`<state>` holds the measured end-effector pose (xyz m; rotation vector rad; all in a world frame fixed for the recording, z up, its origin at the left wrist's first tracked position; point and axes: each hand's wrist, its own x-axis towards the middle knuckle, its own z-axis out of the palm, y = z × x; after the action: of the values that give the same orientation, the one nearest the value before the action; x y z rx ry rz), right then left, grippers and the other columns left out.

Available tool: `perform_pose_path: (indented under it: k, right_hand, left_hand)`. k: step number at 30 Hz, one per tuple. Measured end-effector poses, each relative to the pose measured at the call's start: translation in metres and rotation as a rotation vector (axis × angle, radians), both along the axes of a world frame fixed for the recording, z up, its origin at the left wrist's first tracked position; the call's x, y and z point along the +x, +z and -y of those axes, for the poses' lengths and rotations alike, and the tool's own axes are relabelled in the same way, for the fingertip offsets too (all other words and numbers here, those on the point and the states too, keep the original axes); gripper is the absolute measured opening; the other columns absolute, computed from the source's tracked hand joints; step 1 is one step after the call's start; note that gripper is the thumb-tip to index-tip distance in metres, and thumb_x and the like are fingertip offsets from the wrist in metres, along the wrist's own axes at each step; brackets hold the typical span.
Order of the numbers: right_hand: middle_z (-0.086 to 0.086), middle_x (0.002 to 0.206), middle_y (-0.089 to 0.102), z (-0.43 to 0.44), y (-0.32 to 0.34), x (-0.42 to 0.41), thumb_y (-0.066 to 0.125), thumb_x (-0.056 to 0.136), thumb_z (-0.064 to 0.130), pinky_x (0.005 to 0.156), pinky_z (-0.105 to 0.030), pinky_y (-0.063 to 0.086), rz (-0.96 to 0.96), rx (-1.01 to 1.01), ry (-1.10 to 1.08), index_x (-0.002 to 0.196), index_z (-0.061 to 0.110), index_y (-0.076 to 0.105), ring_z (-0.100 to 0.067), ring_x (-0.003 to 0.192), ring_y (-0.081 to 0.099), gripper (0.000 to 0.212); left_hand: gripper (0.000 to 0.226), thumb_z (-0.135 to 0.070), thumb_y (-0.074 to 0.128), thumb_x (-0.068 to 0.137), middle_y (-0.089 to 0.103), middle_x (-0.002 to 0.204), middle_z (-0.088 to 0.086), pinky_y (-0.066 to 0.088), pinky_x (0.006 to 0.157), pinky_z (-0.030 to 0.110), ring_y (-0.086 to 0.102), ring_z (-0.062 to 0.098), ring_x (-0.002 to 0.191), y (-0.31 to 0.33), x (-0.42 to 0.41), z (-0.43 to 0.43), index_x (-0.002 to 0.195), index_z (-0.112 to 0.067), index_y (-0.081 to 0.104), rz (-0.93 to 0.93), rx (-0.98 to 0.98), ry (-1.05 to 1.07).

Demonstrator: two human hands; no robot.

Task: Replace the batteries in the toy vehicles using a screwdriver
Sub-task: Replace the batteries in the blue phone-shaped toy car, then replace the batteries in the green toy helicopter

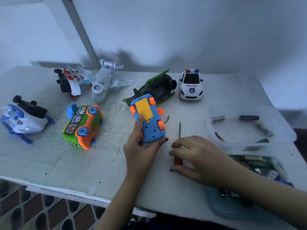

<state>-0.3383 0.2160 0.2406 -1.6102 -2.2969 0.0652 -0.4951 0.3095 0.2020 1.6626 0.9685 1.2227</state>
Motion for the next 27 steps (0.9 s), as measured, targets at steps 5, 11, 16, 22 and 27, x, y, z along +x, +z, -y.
perform_pose_path:
  k: [5,11,16,22,27]
  right_hand:
    - [0.012,0.1,0.063,-0.008,0.011,-0.008,0.05,0.091,0.045,0.076,-0.015,0.05,-0.649,-0.04,-0.262,0.106,0.024,0.062,-0.001,0.088,0.061,0.028]
    - [-0.005,0.106,0.069,-0.033,0.037,-0.007,0.056,0.087,0.049,0.078,-0.028,0.057,-1.529,-0.603,-0.441,0.11,0.019,0.059,-0.014,0.089,0.069,0.038]
    - [-0.023,0.125,0.061,-0.044,0.051,0.01,0.058,0.081,0.032,0.091,-0.041,0.054,-1.818,-0.555,-0.243,0.127,0.005,0.056,-0.04,0.115,0.057,0.053]
    - [-0.021,0.124,0.062,-0.058,0.058,0.036,0.06,0.076,0.029,0.091,-0.041,0.054,-1.767,-0.363,-0.33,0.127,0.004,0.057,-0.04,0.117,0.057,0.057]
    - [-0.018,0.123,0.064,-0.064,0.068,0.046,0.062,0.076,0.03,0.083,-0.037,0.057,-1.778,-0.329,-0.375,0.128,0.01,0.056,-0.036,0.111,0.061,0.055]
  left_hand:
    - [0.091,-0.022,0.087,0.062,0.062,0.116,-0.033,0.052,0.086,0.017,0.062,-0.002,0.109,0.014,0.003,0.007,0.138,-0.033,0.037,0.126,-0.031,-0.07]
    - [0.084,-0.038,0.074,0.08,0.05,0.142,-0.01,0.05,0.094,0.023,0.055,0.012,0.125,0.041,0.021,0.016,0.145,-0.014,0.028,0.273,0.074,-0.163]
    - [0.068,-0.053,0.044,0.097,0.045,0.147,0.007,0.044,0.105,0.041,0.047,0.027,0.133,0.051,0.029,-0.004,0.146,-0.006,0.033,0.228,0.196,-0.259]
    - [0.079,-0.012,0.065,0.083,0.045,0.141,0.006,0.036,0.105,0.026,0.04,0.016,0.132,0.049,0.032,-0.084,0.151,-0.013,0.024,-0.359,0.201,-0.017]
    - [0.065,-0.002,0.069,0.076,0.039,0.148,0.013,0.043,0.101,0.044,0.046,0.036,0.126,0.03,0.031,-0.133,0.138,-0.005,0.048,-0.753,0.283,-0.043]
